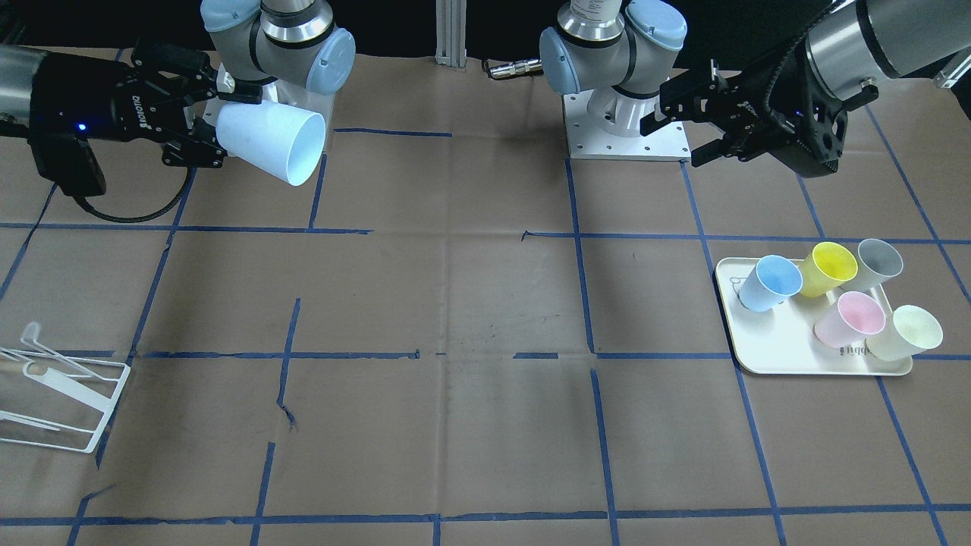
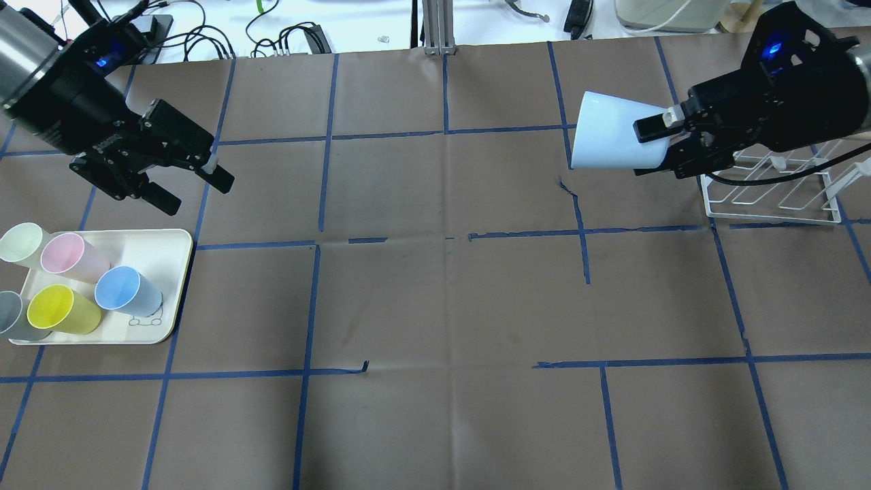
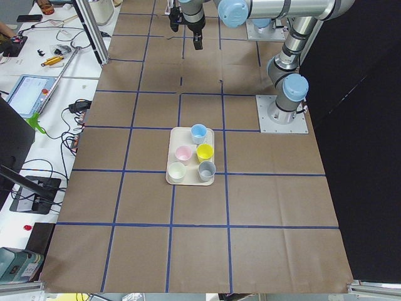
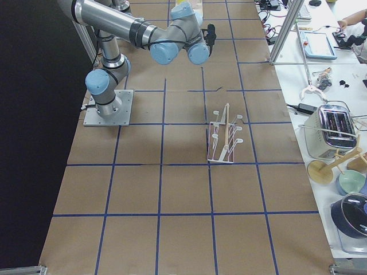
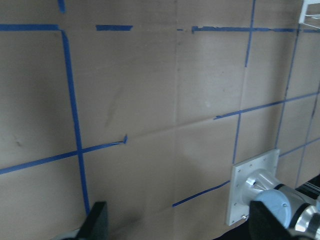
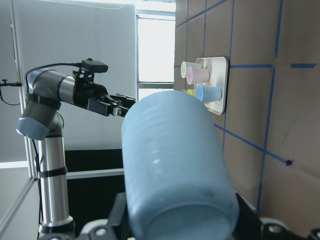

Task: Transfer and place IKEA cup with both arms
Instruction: 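Carry the cup to table center with right gripper while left gripper approaches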

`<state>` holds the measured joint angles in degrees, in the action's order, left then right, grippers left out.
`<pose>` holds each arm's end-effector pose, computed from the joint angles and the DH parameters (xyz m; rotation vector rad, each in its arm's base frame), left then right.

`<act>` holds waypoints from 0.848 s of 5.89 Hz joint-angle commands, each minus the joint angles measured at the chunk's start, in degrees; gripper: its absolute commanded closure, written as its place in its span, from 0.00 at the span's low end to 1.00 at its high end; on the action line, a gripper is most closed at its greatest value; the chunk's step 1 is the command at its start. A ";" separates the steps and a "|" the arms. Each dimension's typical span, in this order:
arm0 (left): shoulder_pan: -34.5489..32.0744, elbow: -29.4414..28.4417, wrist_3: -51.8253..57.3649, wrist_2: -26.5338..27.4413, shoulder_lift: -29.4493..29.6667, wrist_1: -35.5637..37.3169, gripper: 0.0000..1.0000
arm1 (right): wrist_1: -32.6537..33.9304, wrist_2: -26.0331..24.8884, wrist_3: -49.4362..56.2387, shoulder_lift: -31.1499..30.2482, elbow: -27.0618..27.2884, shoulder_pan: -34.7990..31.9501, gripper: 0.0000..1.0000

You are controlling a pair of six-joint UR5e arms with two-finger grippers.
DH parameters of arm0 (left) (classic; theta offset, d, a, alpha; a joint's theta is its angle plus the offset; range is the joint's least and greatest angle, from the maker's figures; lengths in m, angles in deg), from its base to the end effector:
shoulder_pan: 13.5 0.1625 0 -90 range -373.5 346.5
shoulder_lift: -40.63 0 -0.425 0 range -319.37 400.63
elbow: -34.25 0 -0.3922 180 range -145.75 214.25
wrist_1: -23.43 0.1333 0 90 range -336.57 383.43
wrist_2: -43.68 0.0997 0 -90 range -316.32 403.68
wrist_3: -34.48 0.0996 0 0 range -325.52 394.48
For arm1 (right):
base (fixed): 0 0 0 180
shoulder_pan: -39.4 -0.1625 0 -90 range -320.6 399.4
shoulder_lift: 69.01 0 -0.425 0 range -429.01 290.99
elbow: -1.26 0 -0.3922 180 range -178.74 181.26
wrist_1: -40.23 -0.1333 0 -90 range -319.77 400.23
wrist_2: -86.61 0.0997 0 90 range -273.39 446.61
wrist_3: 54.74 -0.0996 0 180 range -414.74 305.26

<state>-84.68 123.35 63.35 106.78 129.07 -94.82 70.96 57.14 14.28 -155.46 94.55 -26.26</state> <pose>-0.0297 -0.4659 0.4808 -0.0834 -2.5251 -0.2843 0.0309 -0.4654 0.4290 -0.0478 1.7709 0.0363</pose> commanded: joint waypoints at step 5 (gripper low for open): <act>-7.36 9.16 4.79 -52.23 0.42 -2.43 0.01 | -4.80 -3.06 -3.45 -0.04 0.84 -5.79 0.60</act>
<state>-89.37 132.37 67.73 61.27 129.46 -97.25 66.30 54.12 10.59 -155.49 95.39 -31.34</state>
